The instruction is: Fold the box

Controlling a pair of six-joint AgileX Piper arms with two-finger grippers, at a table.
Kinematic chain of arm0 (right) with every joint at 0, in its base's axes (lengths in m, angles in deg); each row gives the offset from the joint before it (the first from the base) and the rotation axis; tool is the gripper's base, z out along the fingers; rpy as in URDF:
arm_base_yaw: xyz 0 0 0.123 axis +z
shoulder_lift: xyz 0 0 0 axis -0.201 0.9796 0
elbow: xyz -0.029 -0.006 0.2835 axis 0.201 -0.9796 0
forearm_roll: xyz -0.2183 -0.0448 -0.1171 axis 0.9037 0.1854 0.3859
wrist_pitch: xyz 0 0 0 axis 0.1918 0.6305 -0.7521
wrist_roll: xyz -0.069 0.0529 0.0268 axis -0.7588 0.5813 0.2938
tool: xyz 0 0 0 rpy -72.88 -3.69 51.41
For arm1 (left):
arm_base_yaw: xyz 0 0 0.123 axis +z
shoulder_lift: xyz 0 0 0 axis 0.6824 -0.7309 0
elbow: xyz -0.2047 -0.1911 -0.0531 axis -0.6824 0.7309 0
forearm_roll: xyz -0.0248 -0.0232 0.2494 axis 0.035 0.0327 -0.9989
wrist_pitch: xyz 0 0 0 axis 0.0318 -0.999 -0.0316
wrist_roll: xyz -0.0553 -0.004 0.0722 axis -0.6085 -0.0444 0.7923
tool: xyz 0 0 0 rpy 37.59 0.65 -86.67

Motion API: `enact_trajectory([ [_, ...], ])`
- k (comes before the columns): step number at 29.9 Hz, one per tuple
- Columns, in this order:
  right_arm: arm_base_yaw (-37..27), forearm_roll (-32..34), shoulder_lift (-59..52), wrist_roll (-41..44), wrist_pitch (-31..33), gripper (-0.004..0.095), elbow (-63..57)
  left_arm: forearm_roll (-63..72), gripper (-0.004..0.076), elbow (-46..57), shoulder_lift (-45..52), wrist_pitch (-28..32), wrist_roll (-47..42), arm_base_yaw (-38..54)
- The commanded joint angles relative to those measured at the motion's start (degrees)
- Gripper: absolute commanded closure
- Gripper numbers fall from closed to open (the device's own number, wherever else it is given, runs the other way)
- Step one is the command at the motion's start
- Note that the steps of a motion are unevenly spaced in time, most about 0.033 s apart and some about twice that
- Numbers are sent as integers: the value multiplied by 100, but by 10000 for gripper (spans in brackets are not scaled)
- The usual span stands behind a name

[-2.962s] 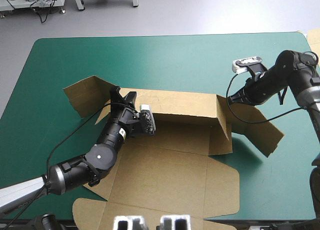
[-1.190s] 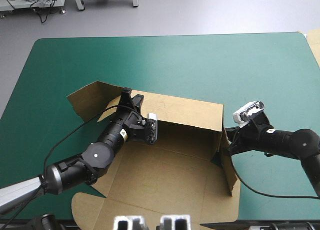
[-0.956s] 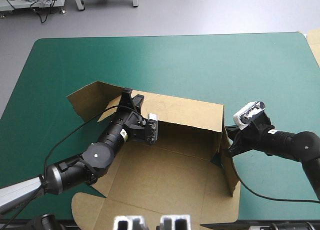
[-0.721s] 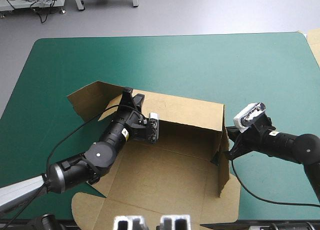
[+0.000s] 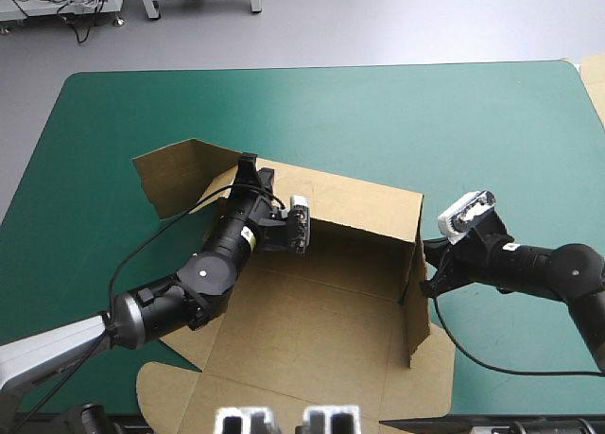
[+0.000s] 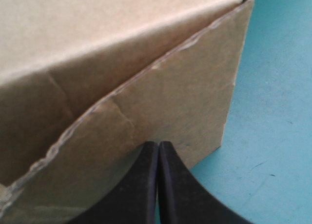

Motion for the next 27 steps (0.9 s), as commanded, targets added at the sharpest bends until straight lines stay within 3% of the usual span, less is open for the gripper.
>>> enact_trajectory([
  [1,12,136,-283,-260,-200,926,-174,65,717,220,212,484,-245,-58],
  [6,12,199,-855,-249,-2,919,-282,-348,717,268,495,419,-776,-58],
  [8,12,199,-1029,-247,135,873,-282,-348,717,268,543,419,-776,-58],
  [10,12,212,-1104,-247,301,744,-282,-363,717,268,548,407,-776,-58],
  [14,12,212,-1123,-247,620,318,-282,-346,717,268,548,447,-776,-58],
  [16,12,138,-1123,-277,663,193,-282,-346,717,268,548,474,-776,-58],
  [24,12,-82,-1232,-408,2001,179,-140,-450,717,268,548,461,-776,-58],
  [27,12,-86,-1460,-398,1898,178,6,-614,717,231,548,450,-776,-58],
])
